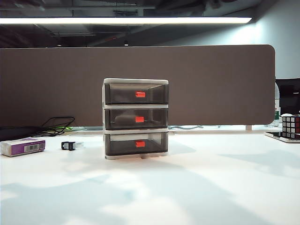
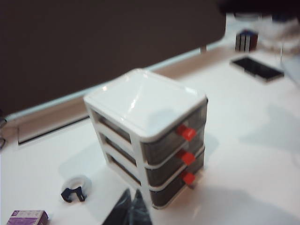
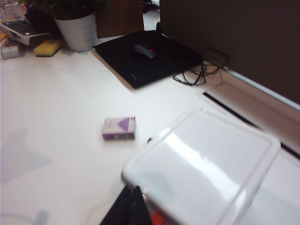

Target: Open the second layer of the drawer on the table, pick up the earphone case on the table and put it in, and finally close the drawer.

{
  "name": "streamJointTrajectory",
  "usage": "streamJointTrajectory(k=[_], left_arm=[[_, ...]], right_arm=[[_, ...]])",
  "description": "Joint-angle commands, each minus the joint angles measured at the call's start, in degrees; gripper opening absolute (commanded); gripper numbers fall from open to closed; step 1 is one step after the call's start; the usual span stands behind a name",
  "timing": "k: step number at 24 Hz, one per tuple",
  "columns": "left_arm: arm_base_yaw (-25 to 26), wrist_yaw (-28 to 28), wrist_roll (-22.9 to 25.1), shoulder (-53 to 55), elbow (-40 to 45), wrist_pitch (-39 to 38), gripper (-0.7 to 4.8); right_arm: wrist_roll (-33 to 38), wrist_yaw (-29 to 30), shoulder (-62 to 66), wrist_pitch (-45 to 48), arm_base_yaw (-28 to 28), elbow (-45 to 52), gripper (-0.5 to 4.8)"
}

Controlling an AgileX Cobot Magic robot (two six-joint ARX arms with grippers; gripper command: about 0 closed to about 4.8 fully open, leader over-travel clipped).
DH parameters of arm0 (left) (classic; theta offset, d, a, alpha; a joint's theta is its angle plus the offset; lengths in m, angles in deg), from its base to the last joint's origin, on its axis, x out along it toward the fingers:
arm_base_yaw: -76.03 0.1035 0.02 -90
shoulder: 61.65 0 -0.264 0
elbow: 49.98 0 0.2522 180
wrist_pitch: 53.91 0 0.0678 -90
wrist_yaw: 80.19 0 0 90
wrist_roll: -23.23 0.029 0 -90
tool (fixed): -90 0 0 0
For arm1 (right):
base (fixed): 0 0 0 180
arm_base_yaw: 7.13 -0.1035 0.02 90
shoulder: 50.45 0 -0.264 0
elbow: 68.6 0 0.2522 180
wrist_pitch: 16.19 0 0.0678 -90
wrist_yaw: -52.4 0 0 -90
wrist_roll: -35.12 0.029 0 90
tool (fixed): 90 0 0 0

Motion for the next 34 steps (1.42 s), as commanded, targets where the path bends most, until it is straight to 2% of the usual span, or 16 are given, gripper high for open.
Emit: streamJointTrajectory(k=[1,2,4,5,8,10,13,18,22,24,27,29,31,34], left_arm=[[0.48,-0.11,1.33,-6.49,2.93,-2.82,-0.06],[1.05,-0.33,0.98,-9.88,4.46,-5.33,-0.06],[1.27,0.24,0.52,-13.60,6.69,-7.06,-0.06],[1.27,0.24,0.28,-14.75,7.43,-6.62,-0.06],[1.27,2.93,-5.11,-17.64,10.69,-2.16,-0.06],[1.27,3.91,-5.97,-17.79,12.85,-1.79,-0.06],[1.25,3.91,-10.82,-17.81,15.82,0.42,-0.06],[1.25,3.58,-10.45,-17.81,23.52,15.52,-0.06],[1.25,3.69,-9.60,-17.88,26.40,16.85,-0.06],[1.25,3.52,-5.29,-18.05,26.43,17.92,-0.06],[1.27,4.22,-2.25,-18.16,26.43,17.92,-0.06],[1.27,4.13,-1.84,-18.14,26.43,18.18,-0.06],[2.14,3.39,-1.66,-18.14,26.45,18.05,-0.06],[5.73,-1.11,-3.10,-18.14,26.45,17.79,-0.06]], right_arm=[[1.57,1.01,-4.94,3.78,0.17,6.71,-0.05],[3.34,1.14,-8.76,7.23,0.24,12.11,-0.05],[5.11,-2.21,-14.69,10.38,0.24,19.37,-0.05],[5.29,-2.84,-16.70,11.21,0.24,21.79,-0.05],[5.25,-6.93,-23.41,12.33,0.24,29.94,-0.05],[5.35,-6.95,-26.23,14.64,0.22,34.56,-0.05],[7.54,-7.13,-29.42,20.37,0.22,41.09,-0.05],[10.93,-10.21,-34.45,26.18,0.22,51.82,-0.05],[11.28,-11.41,-34.56,30.75,0.24,56.06,-0.05],[11.26,-11.50,-34.56,31.23,0.24,57.57,-0.05],[11.39,-12.55,-34.56,34.14,0.28,60.50,-0.05],[13.79,-13.70,-34.56,38.34,0.31,63.49,-0.05],[14.49,-14.86,-34.25,36.92,0.76,64.70,-0.05],[14.14,-14.69,-34.25,36.85,2.23,64.70,-0.05]])
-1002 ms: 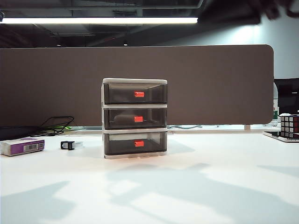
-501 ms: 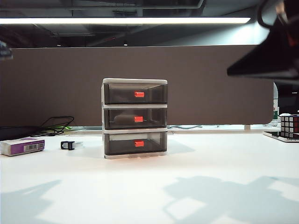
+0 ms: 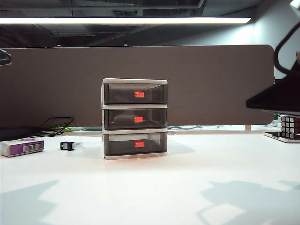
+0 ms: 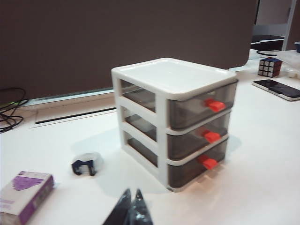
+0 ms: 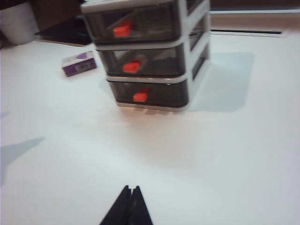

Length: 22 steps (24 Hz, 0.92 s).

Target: Open the second layer of the drawer on the table, pick up the earphone case on the table and put it in, and finally close the drawer.

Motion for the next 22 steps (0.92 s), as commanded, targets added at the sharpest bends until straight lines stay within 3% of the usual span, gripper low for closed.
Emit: streamJointTrajectory(k=[1,4,7,11,17,20,22], left_arm=[[4.87,-5.77,-1.55,0.09,-0.28,0.04,-0.06],[12.33,-12.31,-2.32,0.09,-0.28,-0.63,-0.06],[21.84,-19.78,-3.87,0.13,-0.31,-1.18,-0.06],[29.33,-22.18,-4.50,0.11,-0.31,-2.78,-0.06],[30.21,-22.32,-4.20,0.04,-0.46,-2.67,-0.06],[30.23,-22.32,-3.02,-0.04,-0.59,-3.02,-0.06],[30.27,-22.32,-2.99,-1.14,-0.59,-5.16,-0.06]], right_arm=[[-0.15,0.15,-0.07,0.96,1.97,0.33,-0.05],[-0.11,4.07,-0.07,3.37,8.26,0.33,-0.05],[-0.17,10.10,-0.04,2.71,18.78,0.33,-0.05],[-1.53,13.07,-0.11,2.75,25.81,0.35,-0.05],[-1.55,12.35,-7.21,-1.66,25.62,0.35,-0.05],[-3.63,11.15,-17.94,-13.09,25.64,0.35,-0.05],[-4.44,7.37,-26.82,-23.23,25.62,0.35,-0.05]])
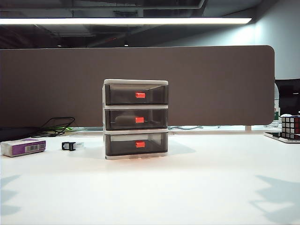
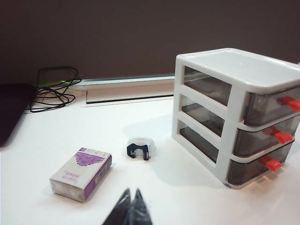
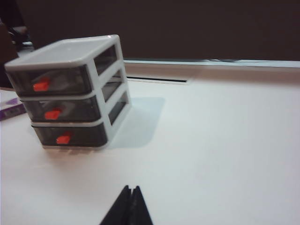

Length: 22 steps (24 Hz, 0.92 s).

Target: Open the second layer of the drawer on the table, pick up the earphone case on the table and put it in, and finally close the drawer.

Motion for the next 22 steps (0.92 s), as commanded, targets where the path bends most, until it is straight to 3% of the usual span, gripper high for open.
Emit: streamJointTrajectory(k=[1,3,5,8,14,22], left_arm=[[0.17,-0.24,0.46,-2.08,-0.13,-2.43,-0.06],[0.22,-0.07,0.52,-5.01,-0.17,-3.85,-0.06],[0.26,3.48,1.14,-8.66,-0.76,-8.13,-0.06],[0.44,4.90,0.92,-9.86,-1.42,-12.92,-0.06],[1.01,7.45,2.43,-9.86,-1.22,-11.43,-0.06],[0.92,8.48,2.23,-9.86,-0.92,-13.27,-0.05]], right_arm=[[-1.31,-5.07,-11.02,-13.46,-0.02,0.35,-0.05],[-1.31,-7.15,-20.39,-20.81,-0.04,0.35,-0.05],[-1.36,-9.75,-22.91,-26.32,-0.02,0.04,-0.05],[-1.20,-10.27,-22.80,-26.82,-0.37,0.15,-0.05],[-1.31,-18.36,-22.97,-23.21,-0.37,0.15,-0.05],[-1.29,-17.99,-22.97,-23.96,-0.33,0.15,-0.05]])
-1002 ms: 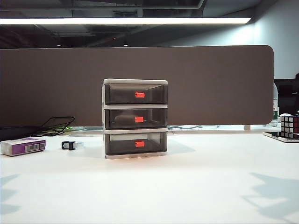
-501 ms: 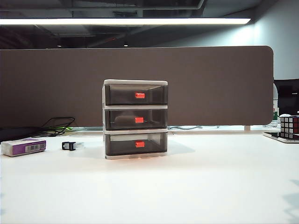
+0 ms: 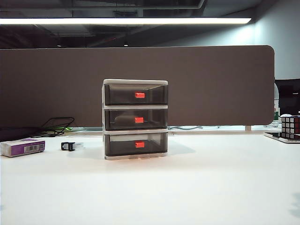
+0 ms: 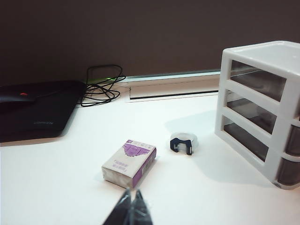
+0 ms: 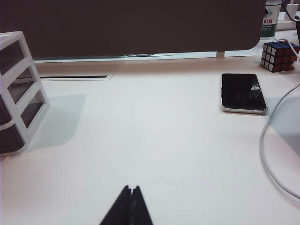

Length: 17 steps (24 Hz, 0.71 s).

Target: Open the second layer of the drawer on the table, pick up the earphone case on the table and put it in, and finally close the drawer.

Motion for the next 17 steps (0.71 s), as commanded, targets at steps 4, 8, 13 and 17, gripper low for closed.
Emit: streamJointTrajectory(k=[4,8,13,17], left_arm=[[-0.02,-0.26,-2.97,0.02,0.17,-8.13,-0.05],[-0.02,-0.26,-4.42,0.02,0.17,-8.98,-0.05],[-0.02,-0.26,-4.35,0.02,0.17,-9.05,-0.05],[-0.02,-0.26,-4.35,0.02,0.17,-9.03,-0.05]], right_arm=[[-0.07,0.44,-0.11,0.33,-0.04,0.20,-0.05],[-0.07,0.42,-0.11,0.33,-0.04,0.20,-0.05],[-0.07,0.42,-0.11,0.33,-0.04,0.20,-0.05],[-0.07,0.42,-0.11,0.33,-0.04,0.20,-0.05]])
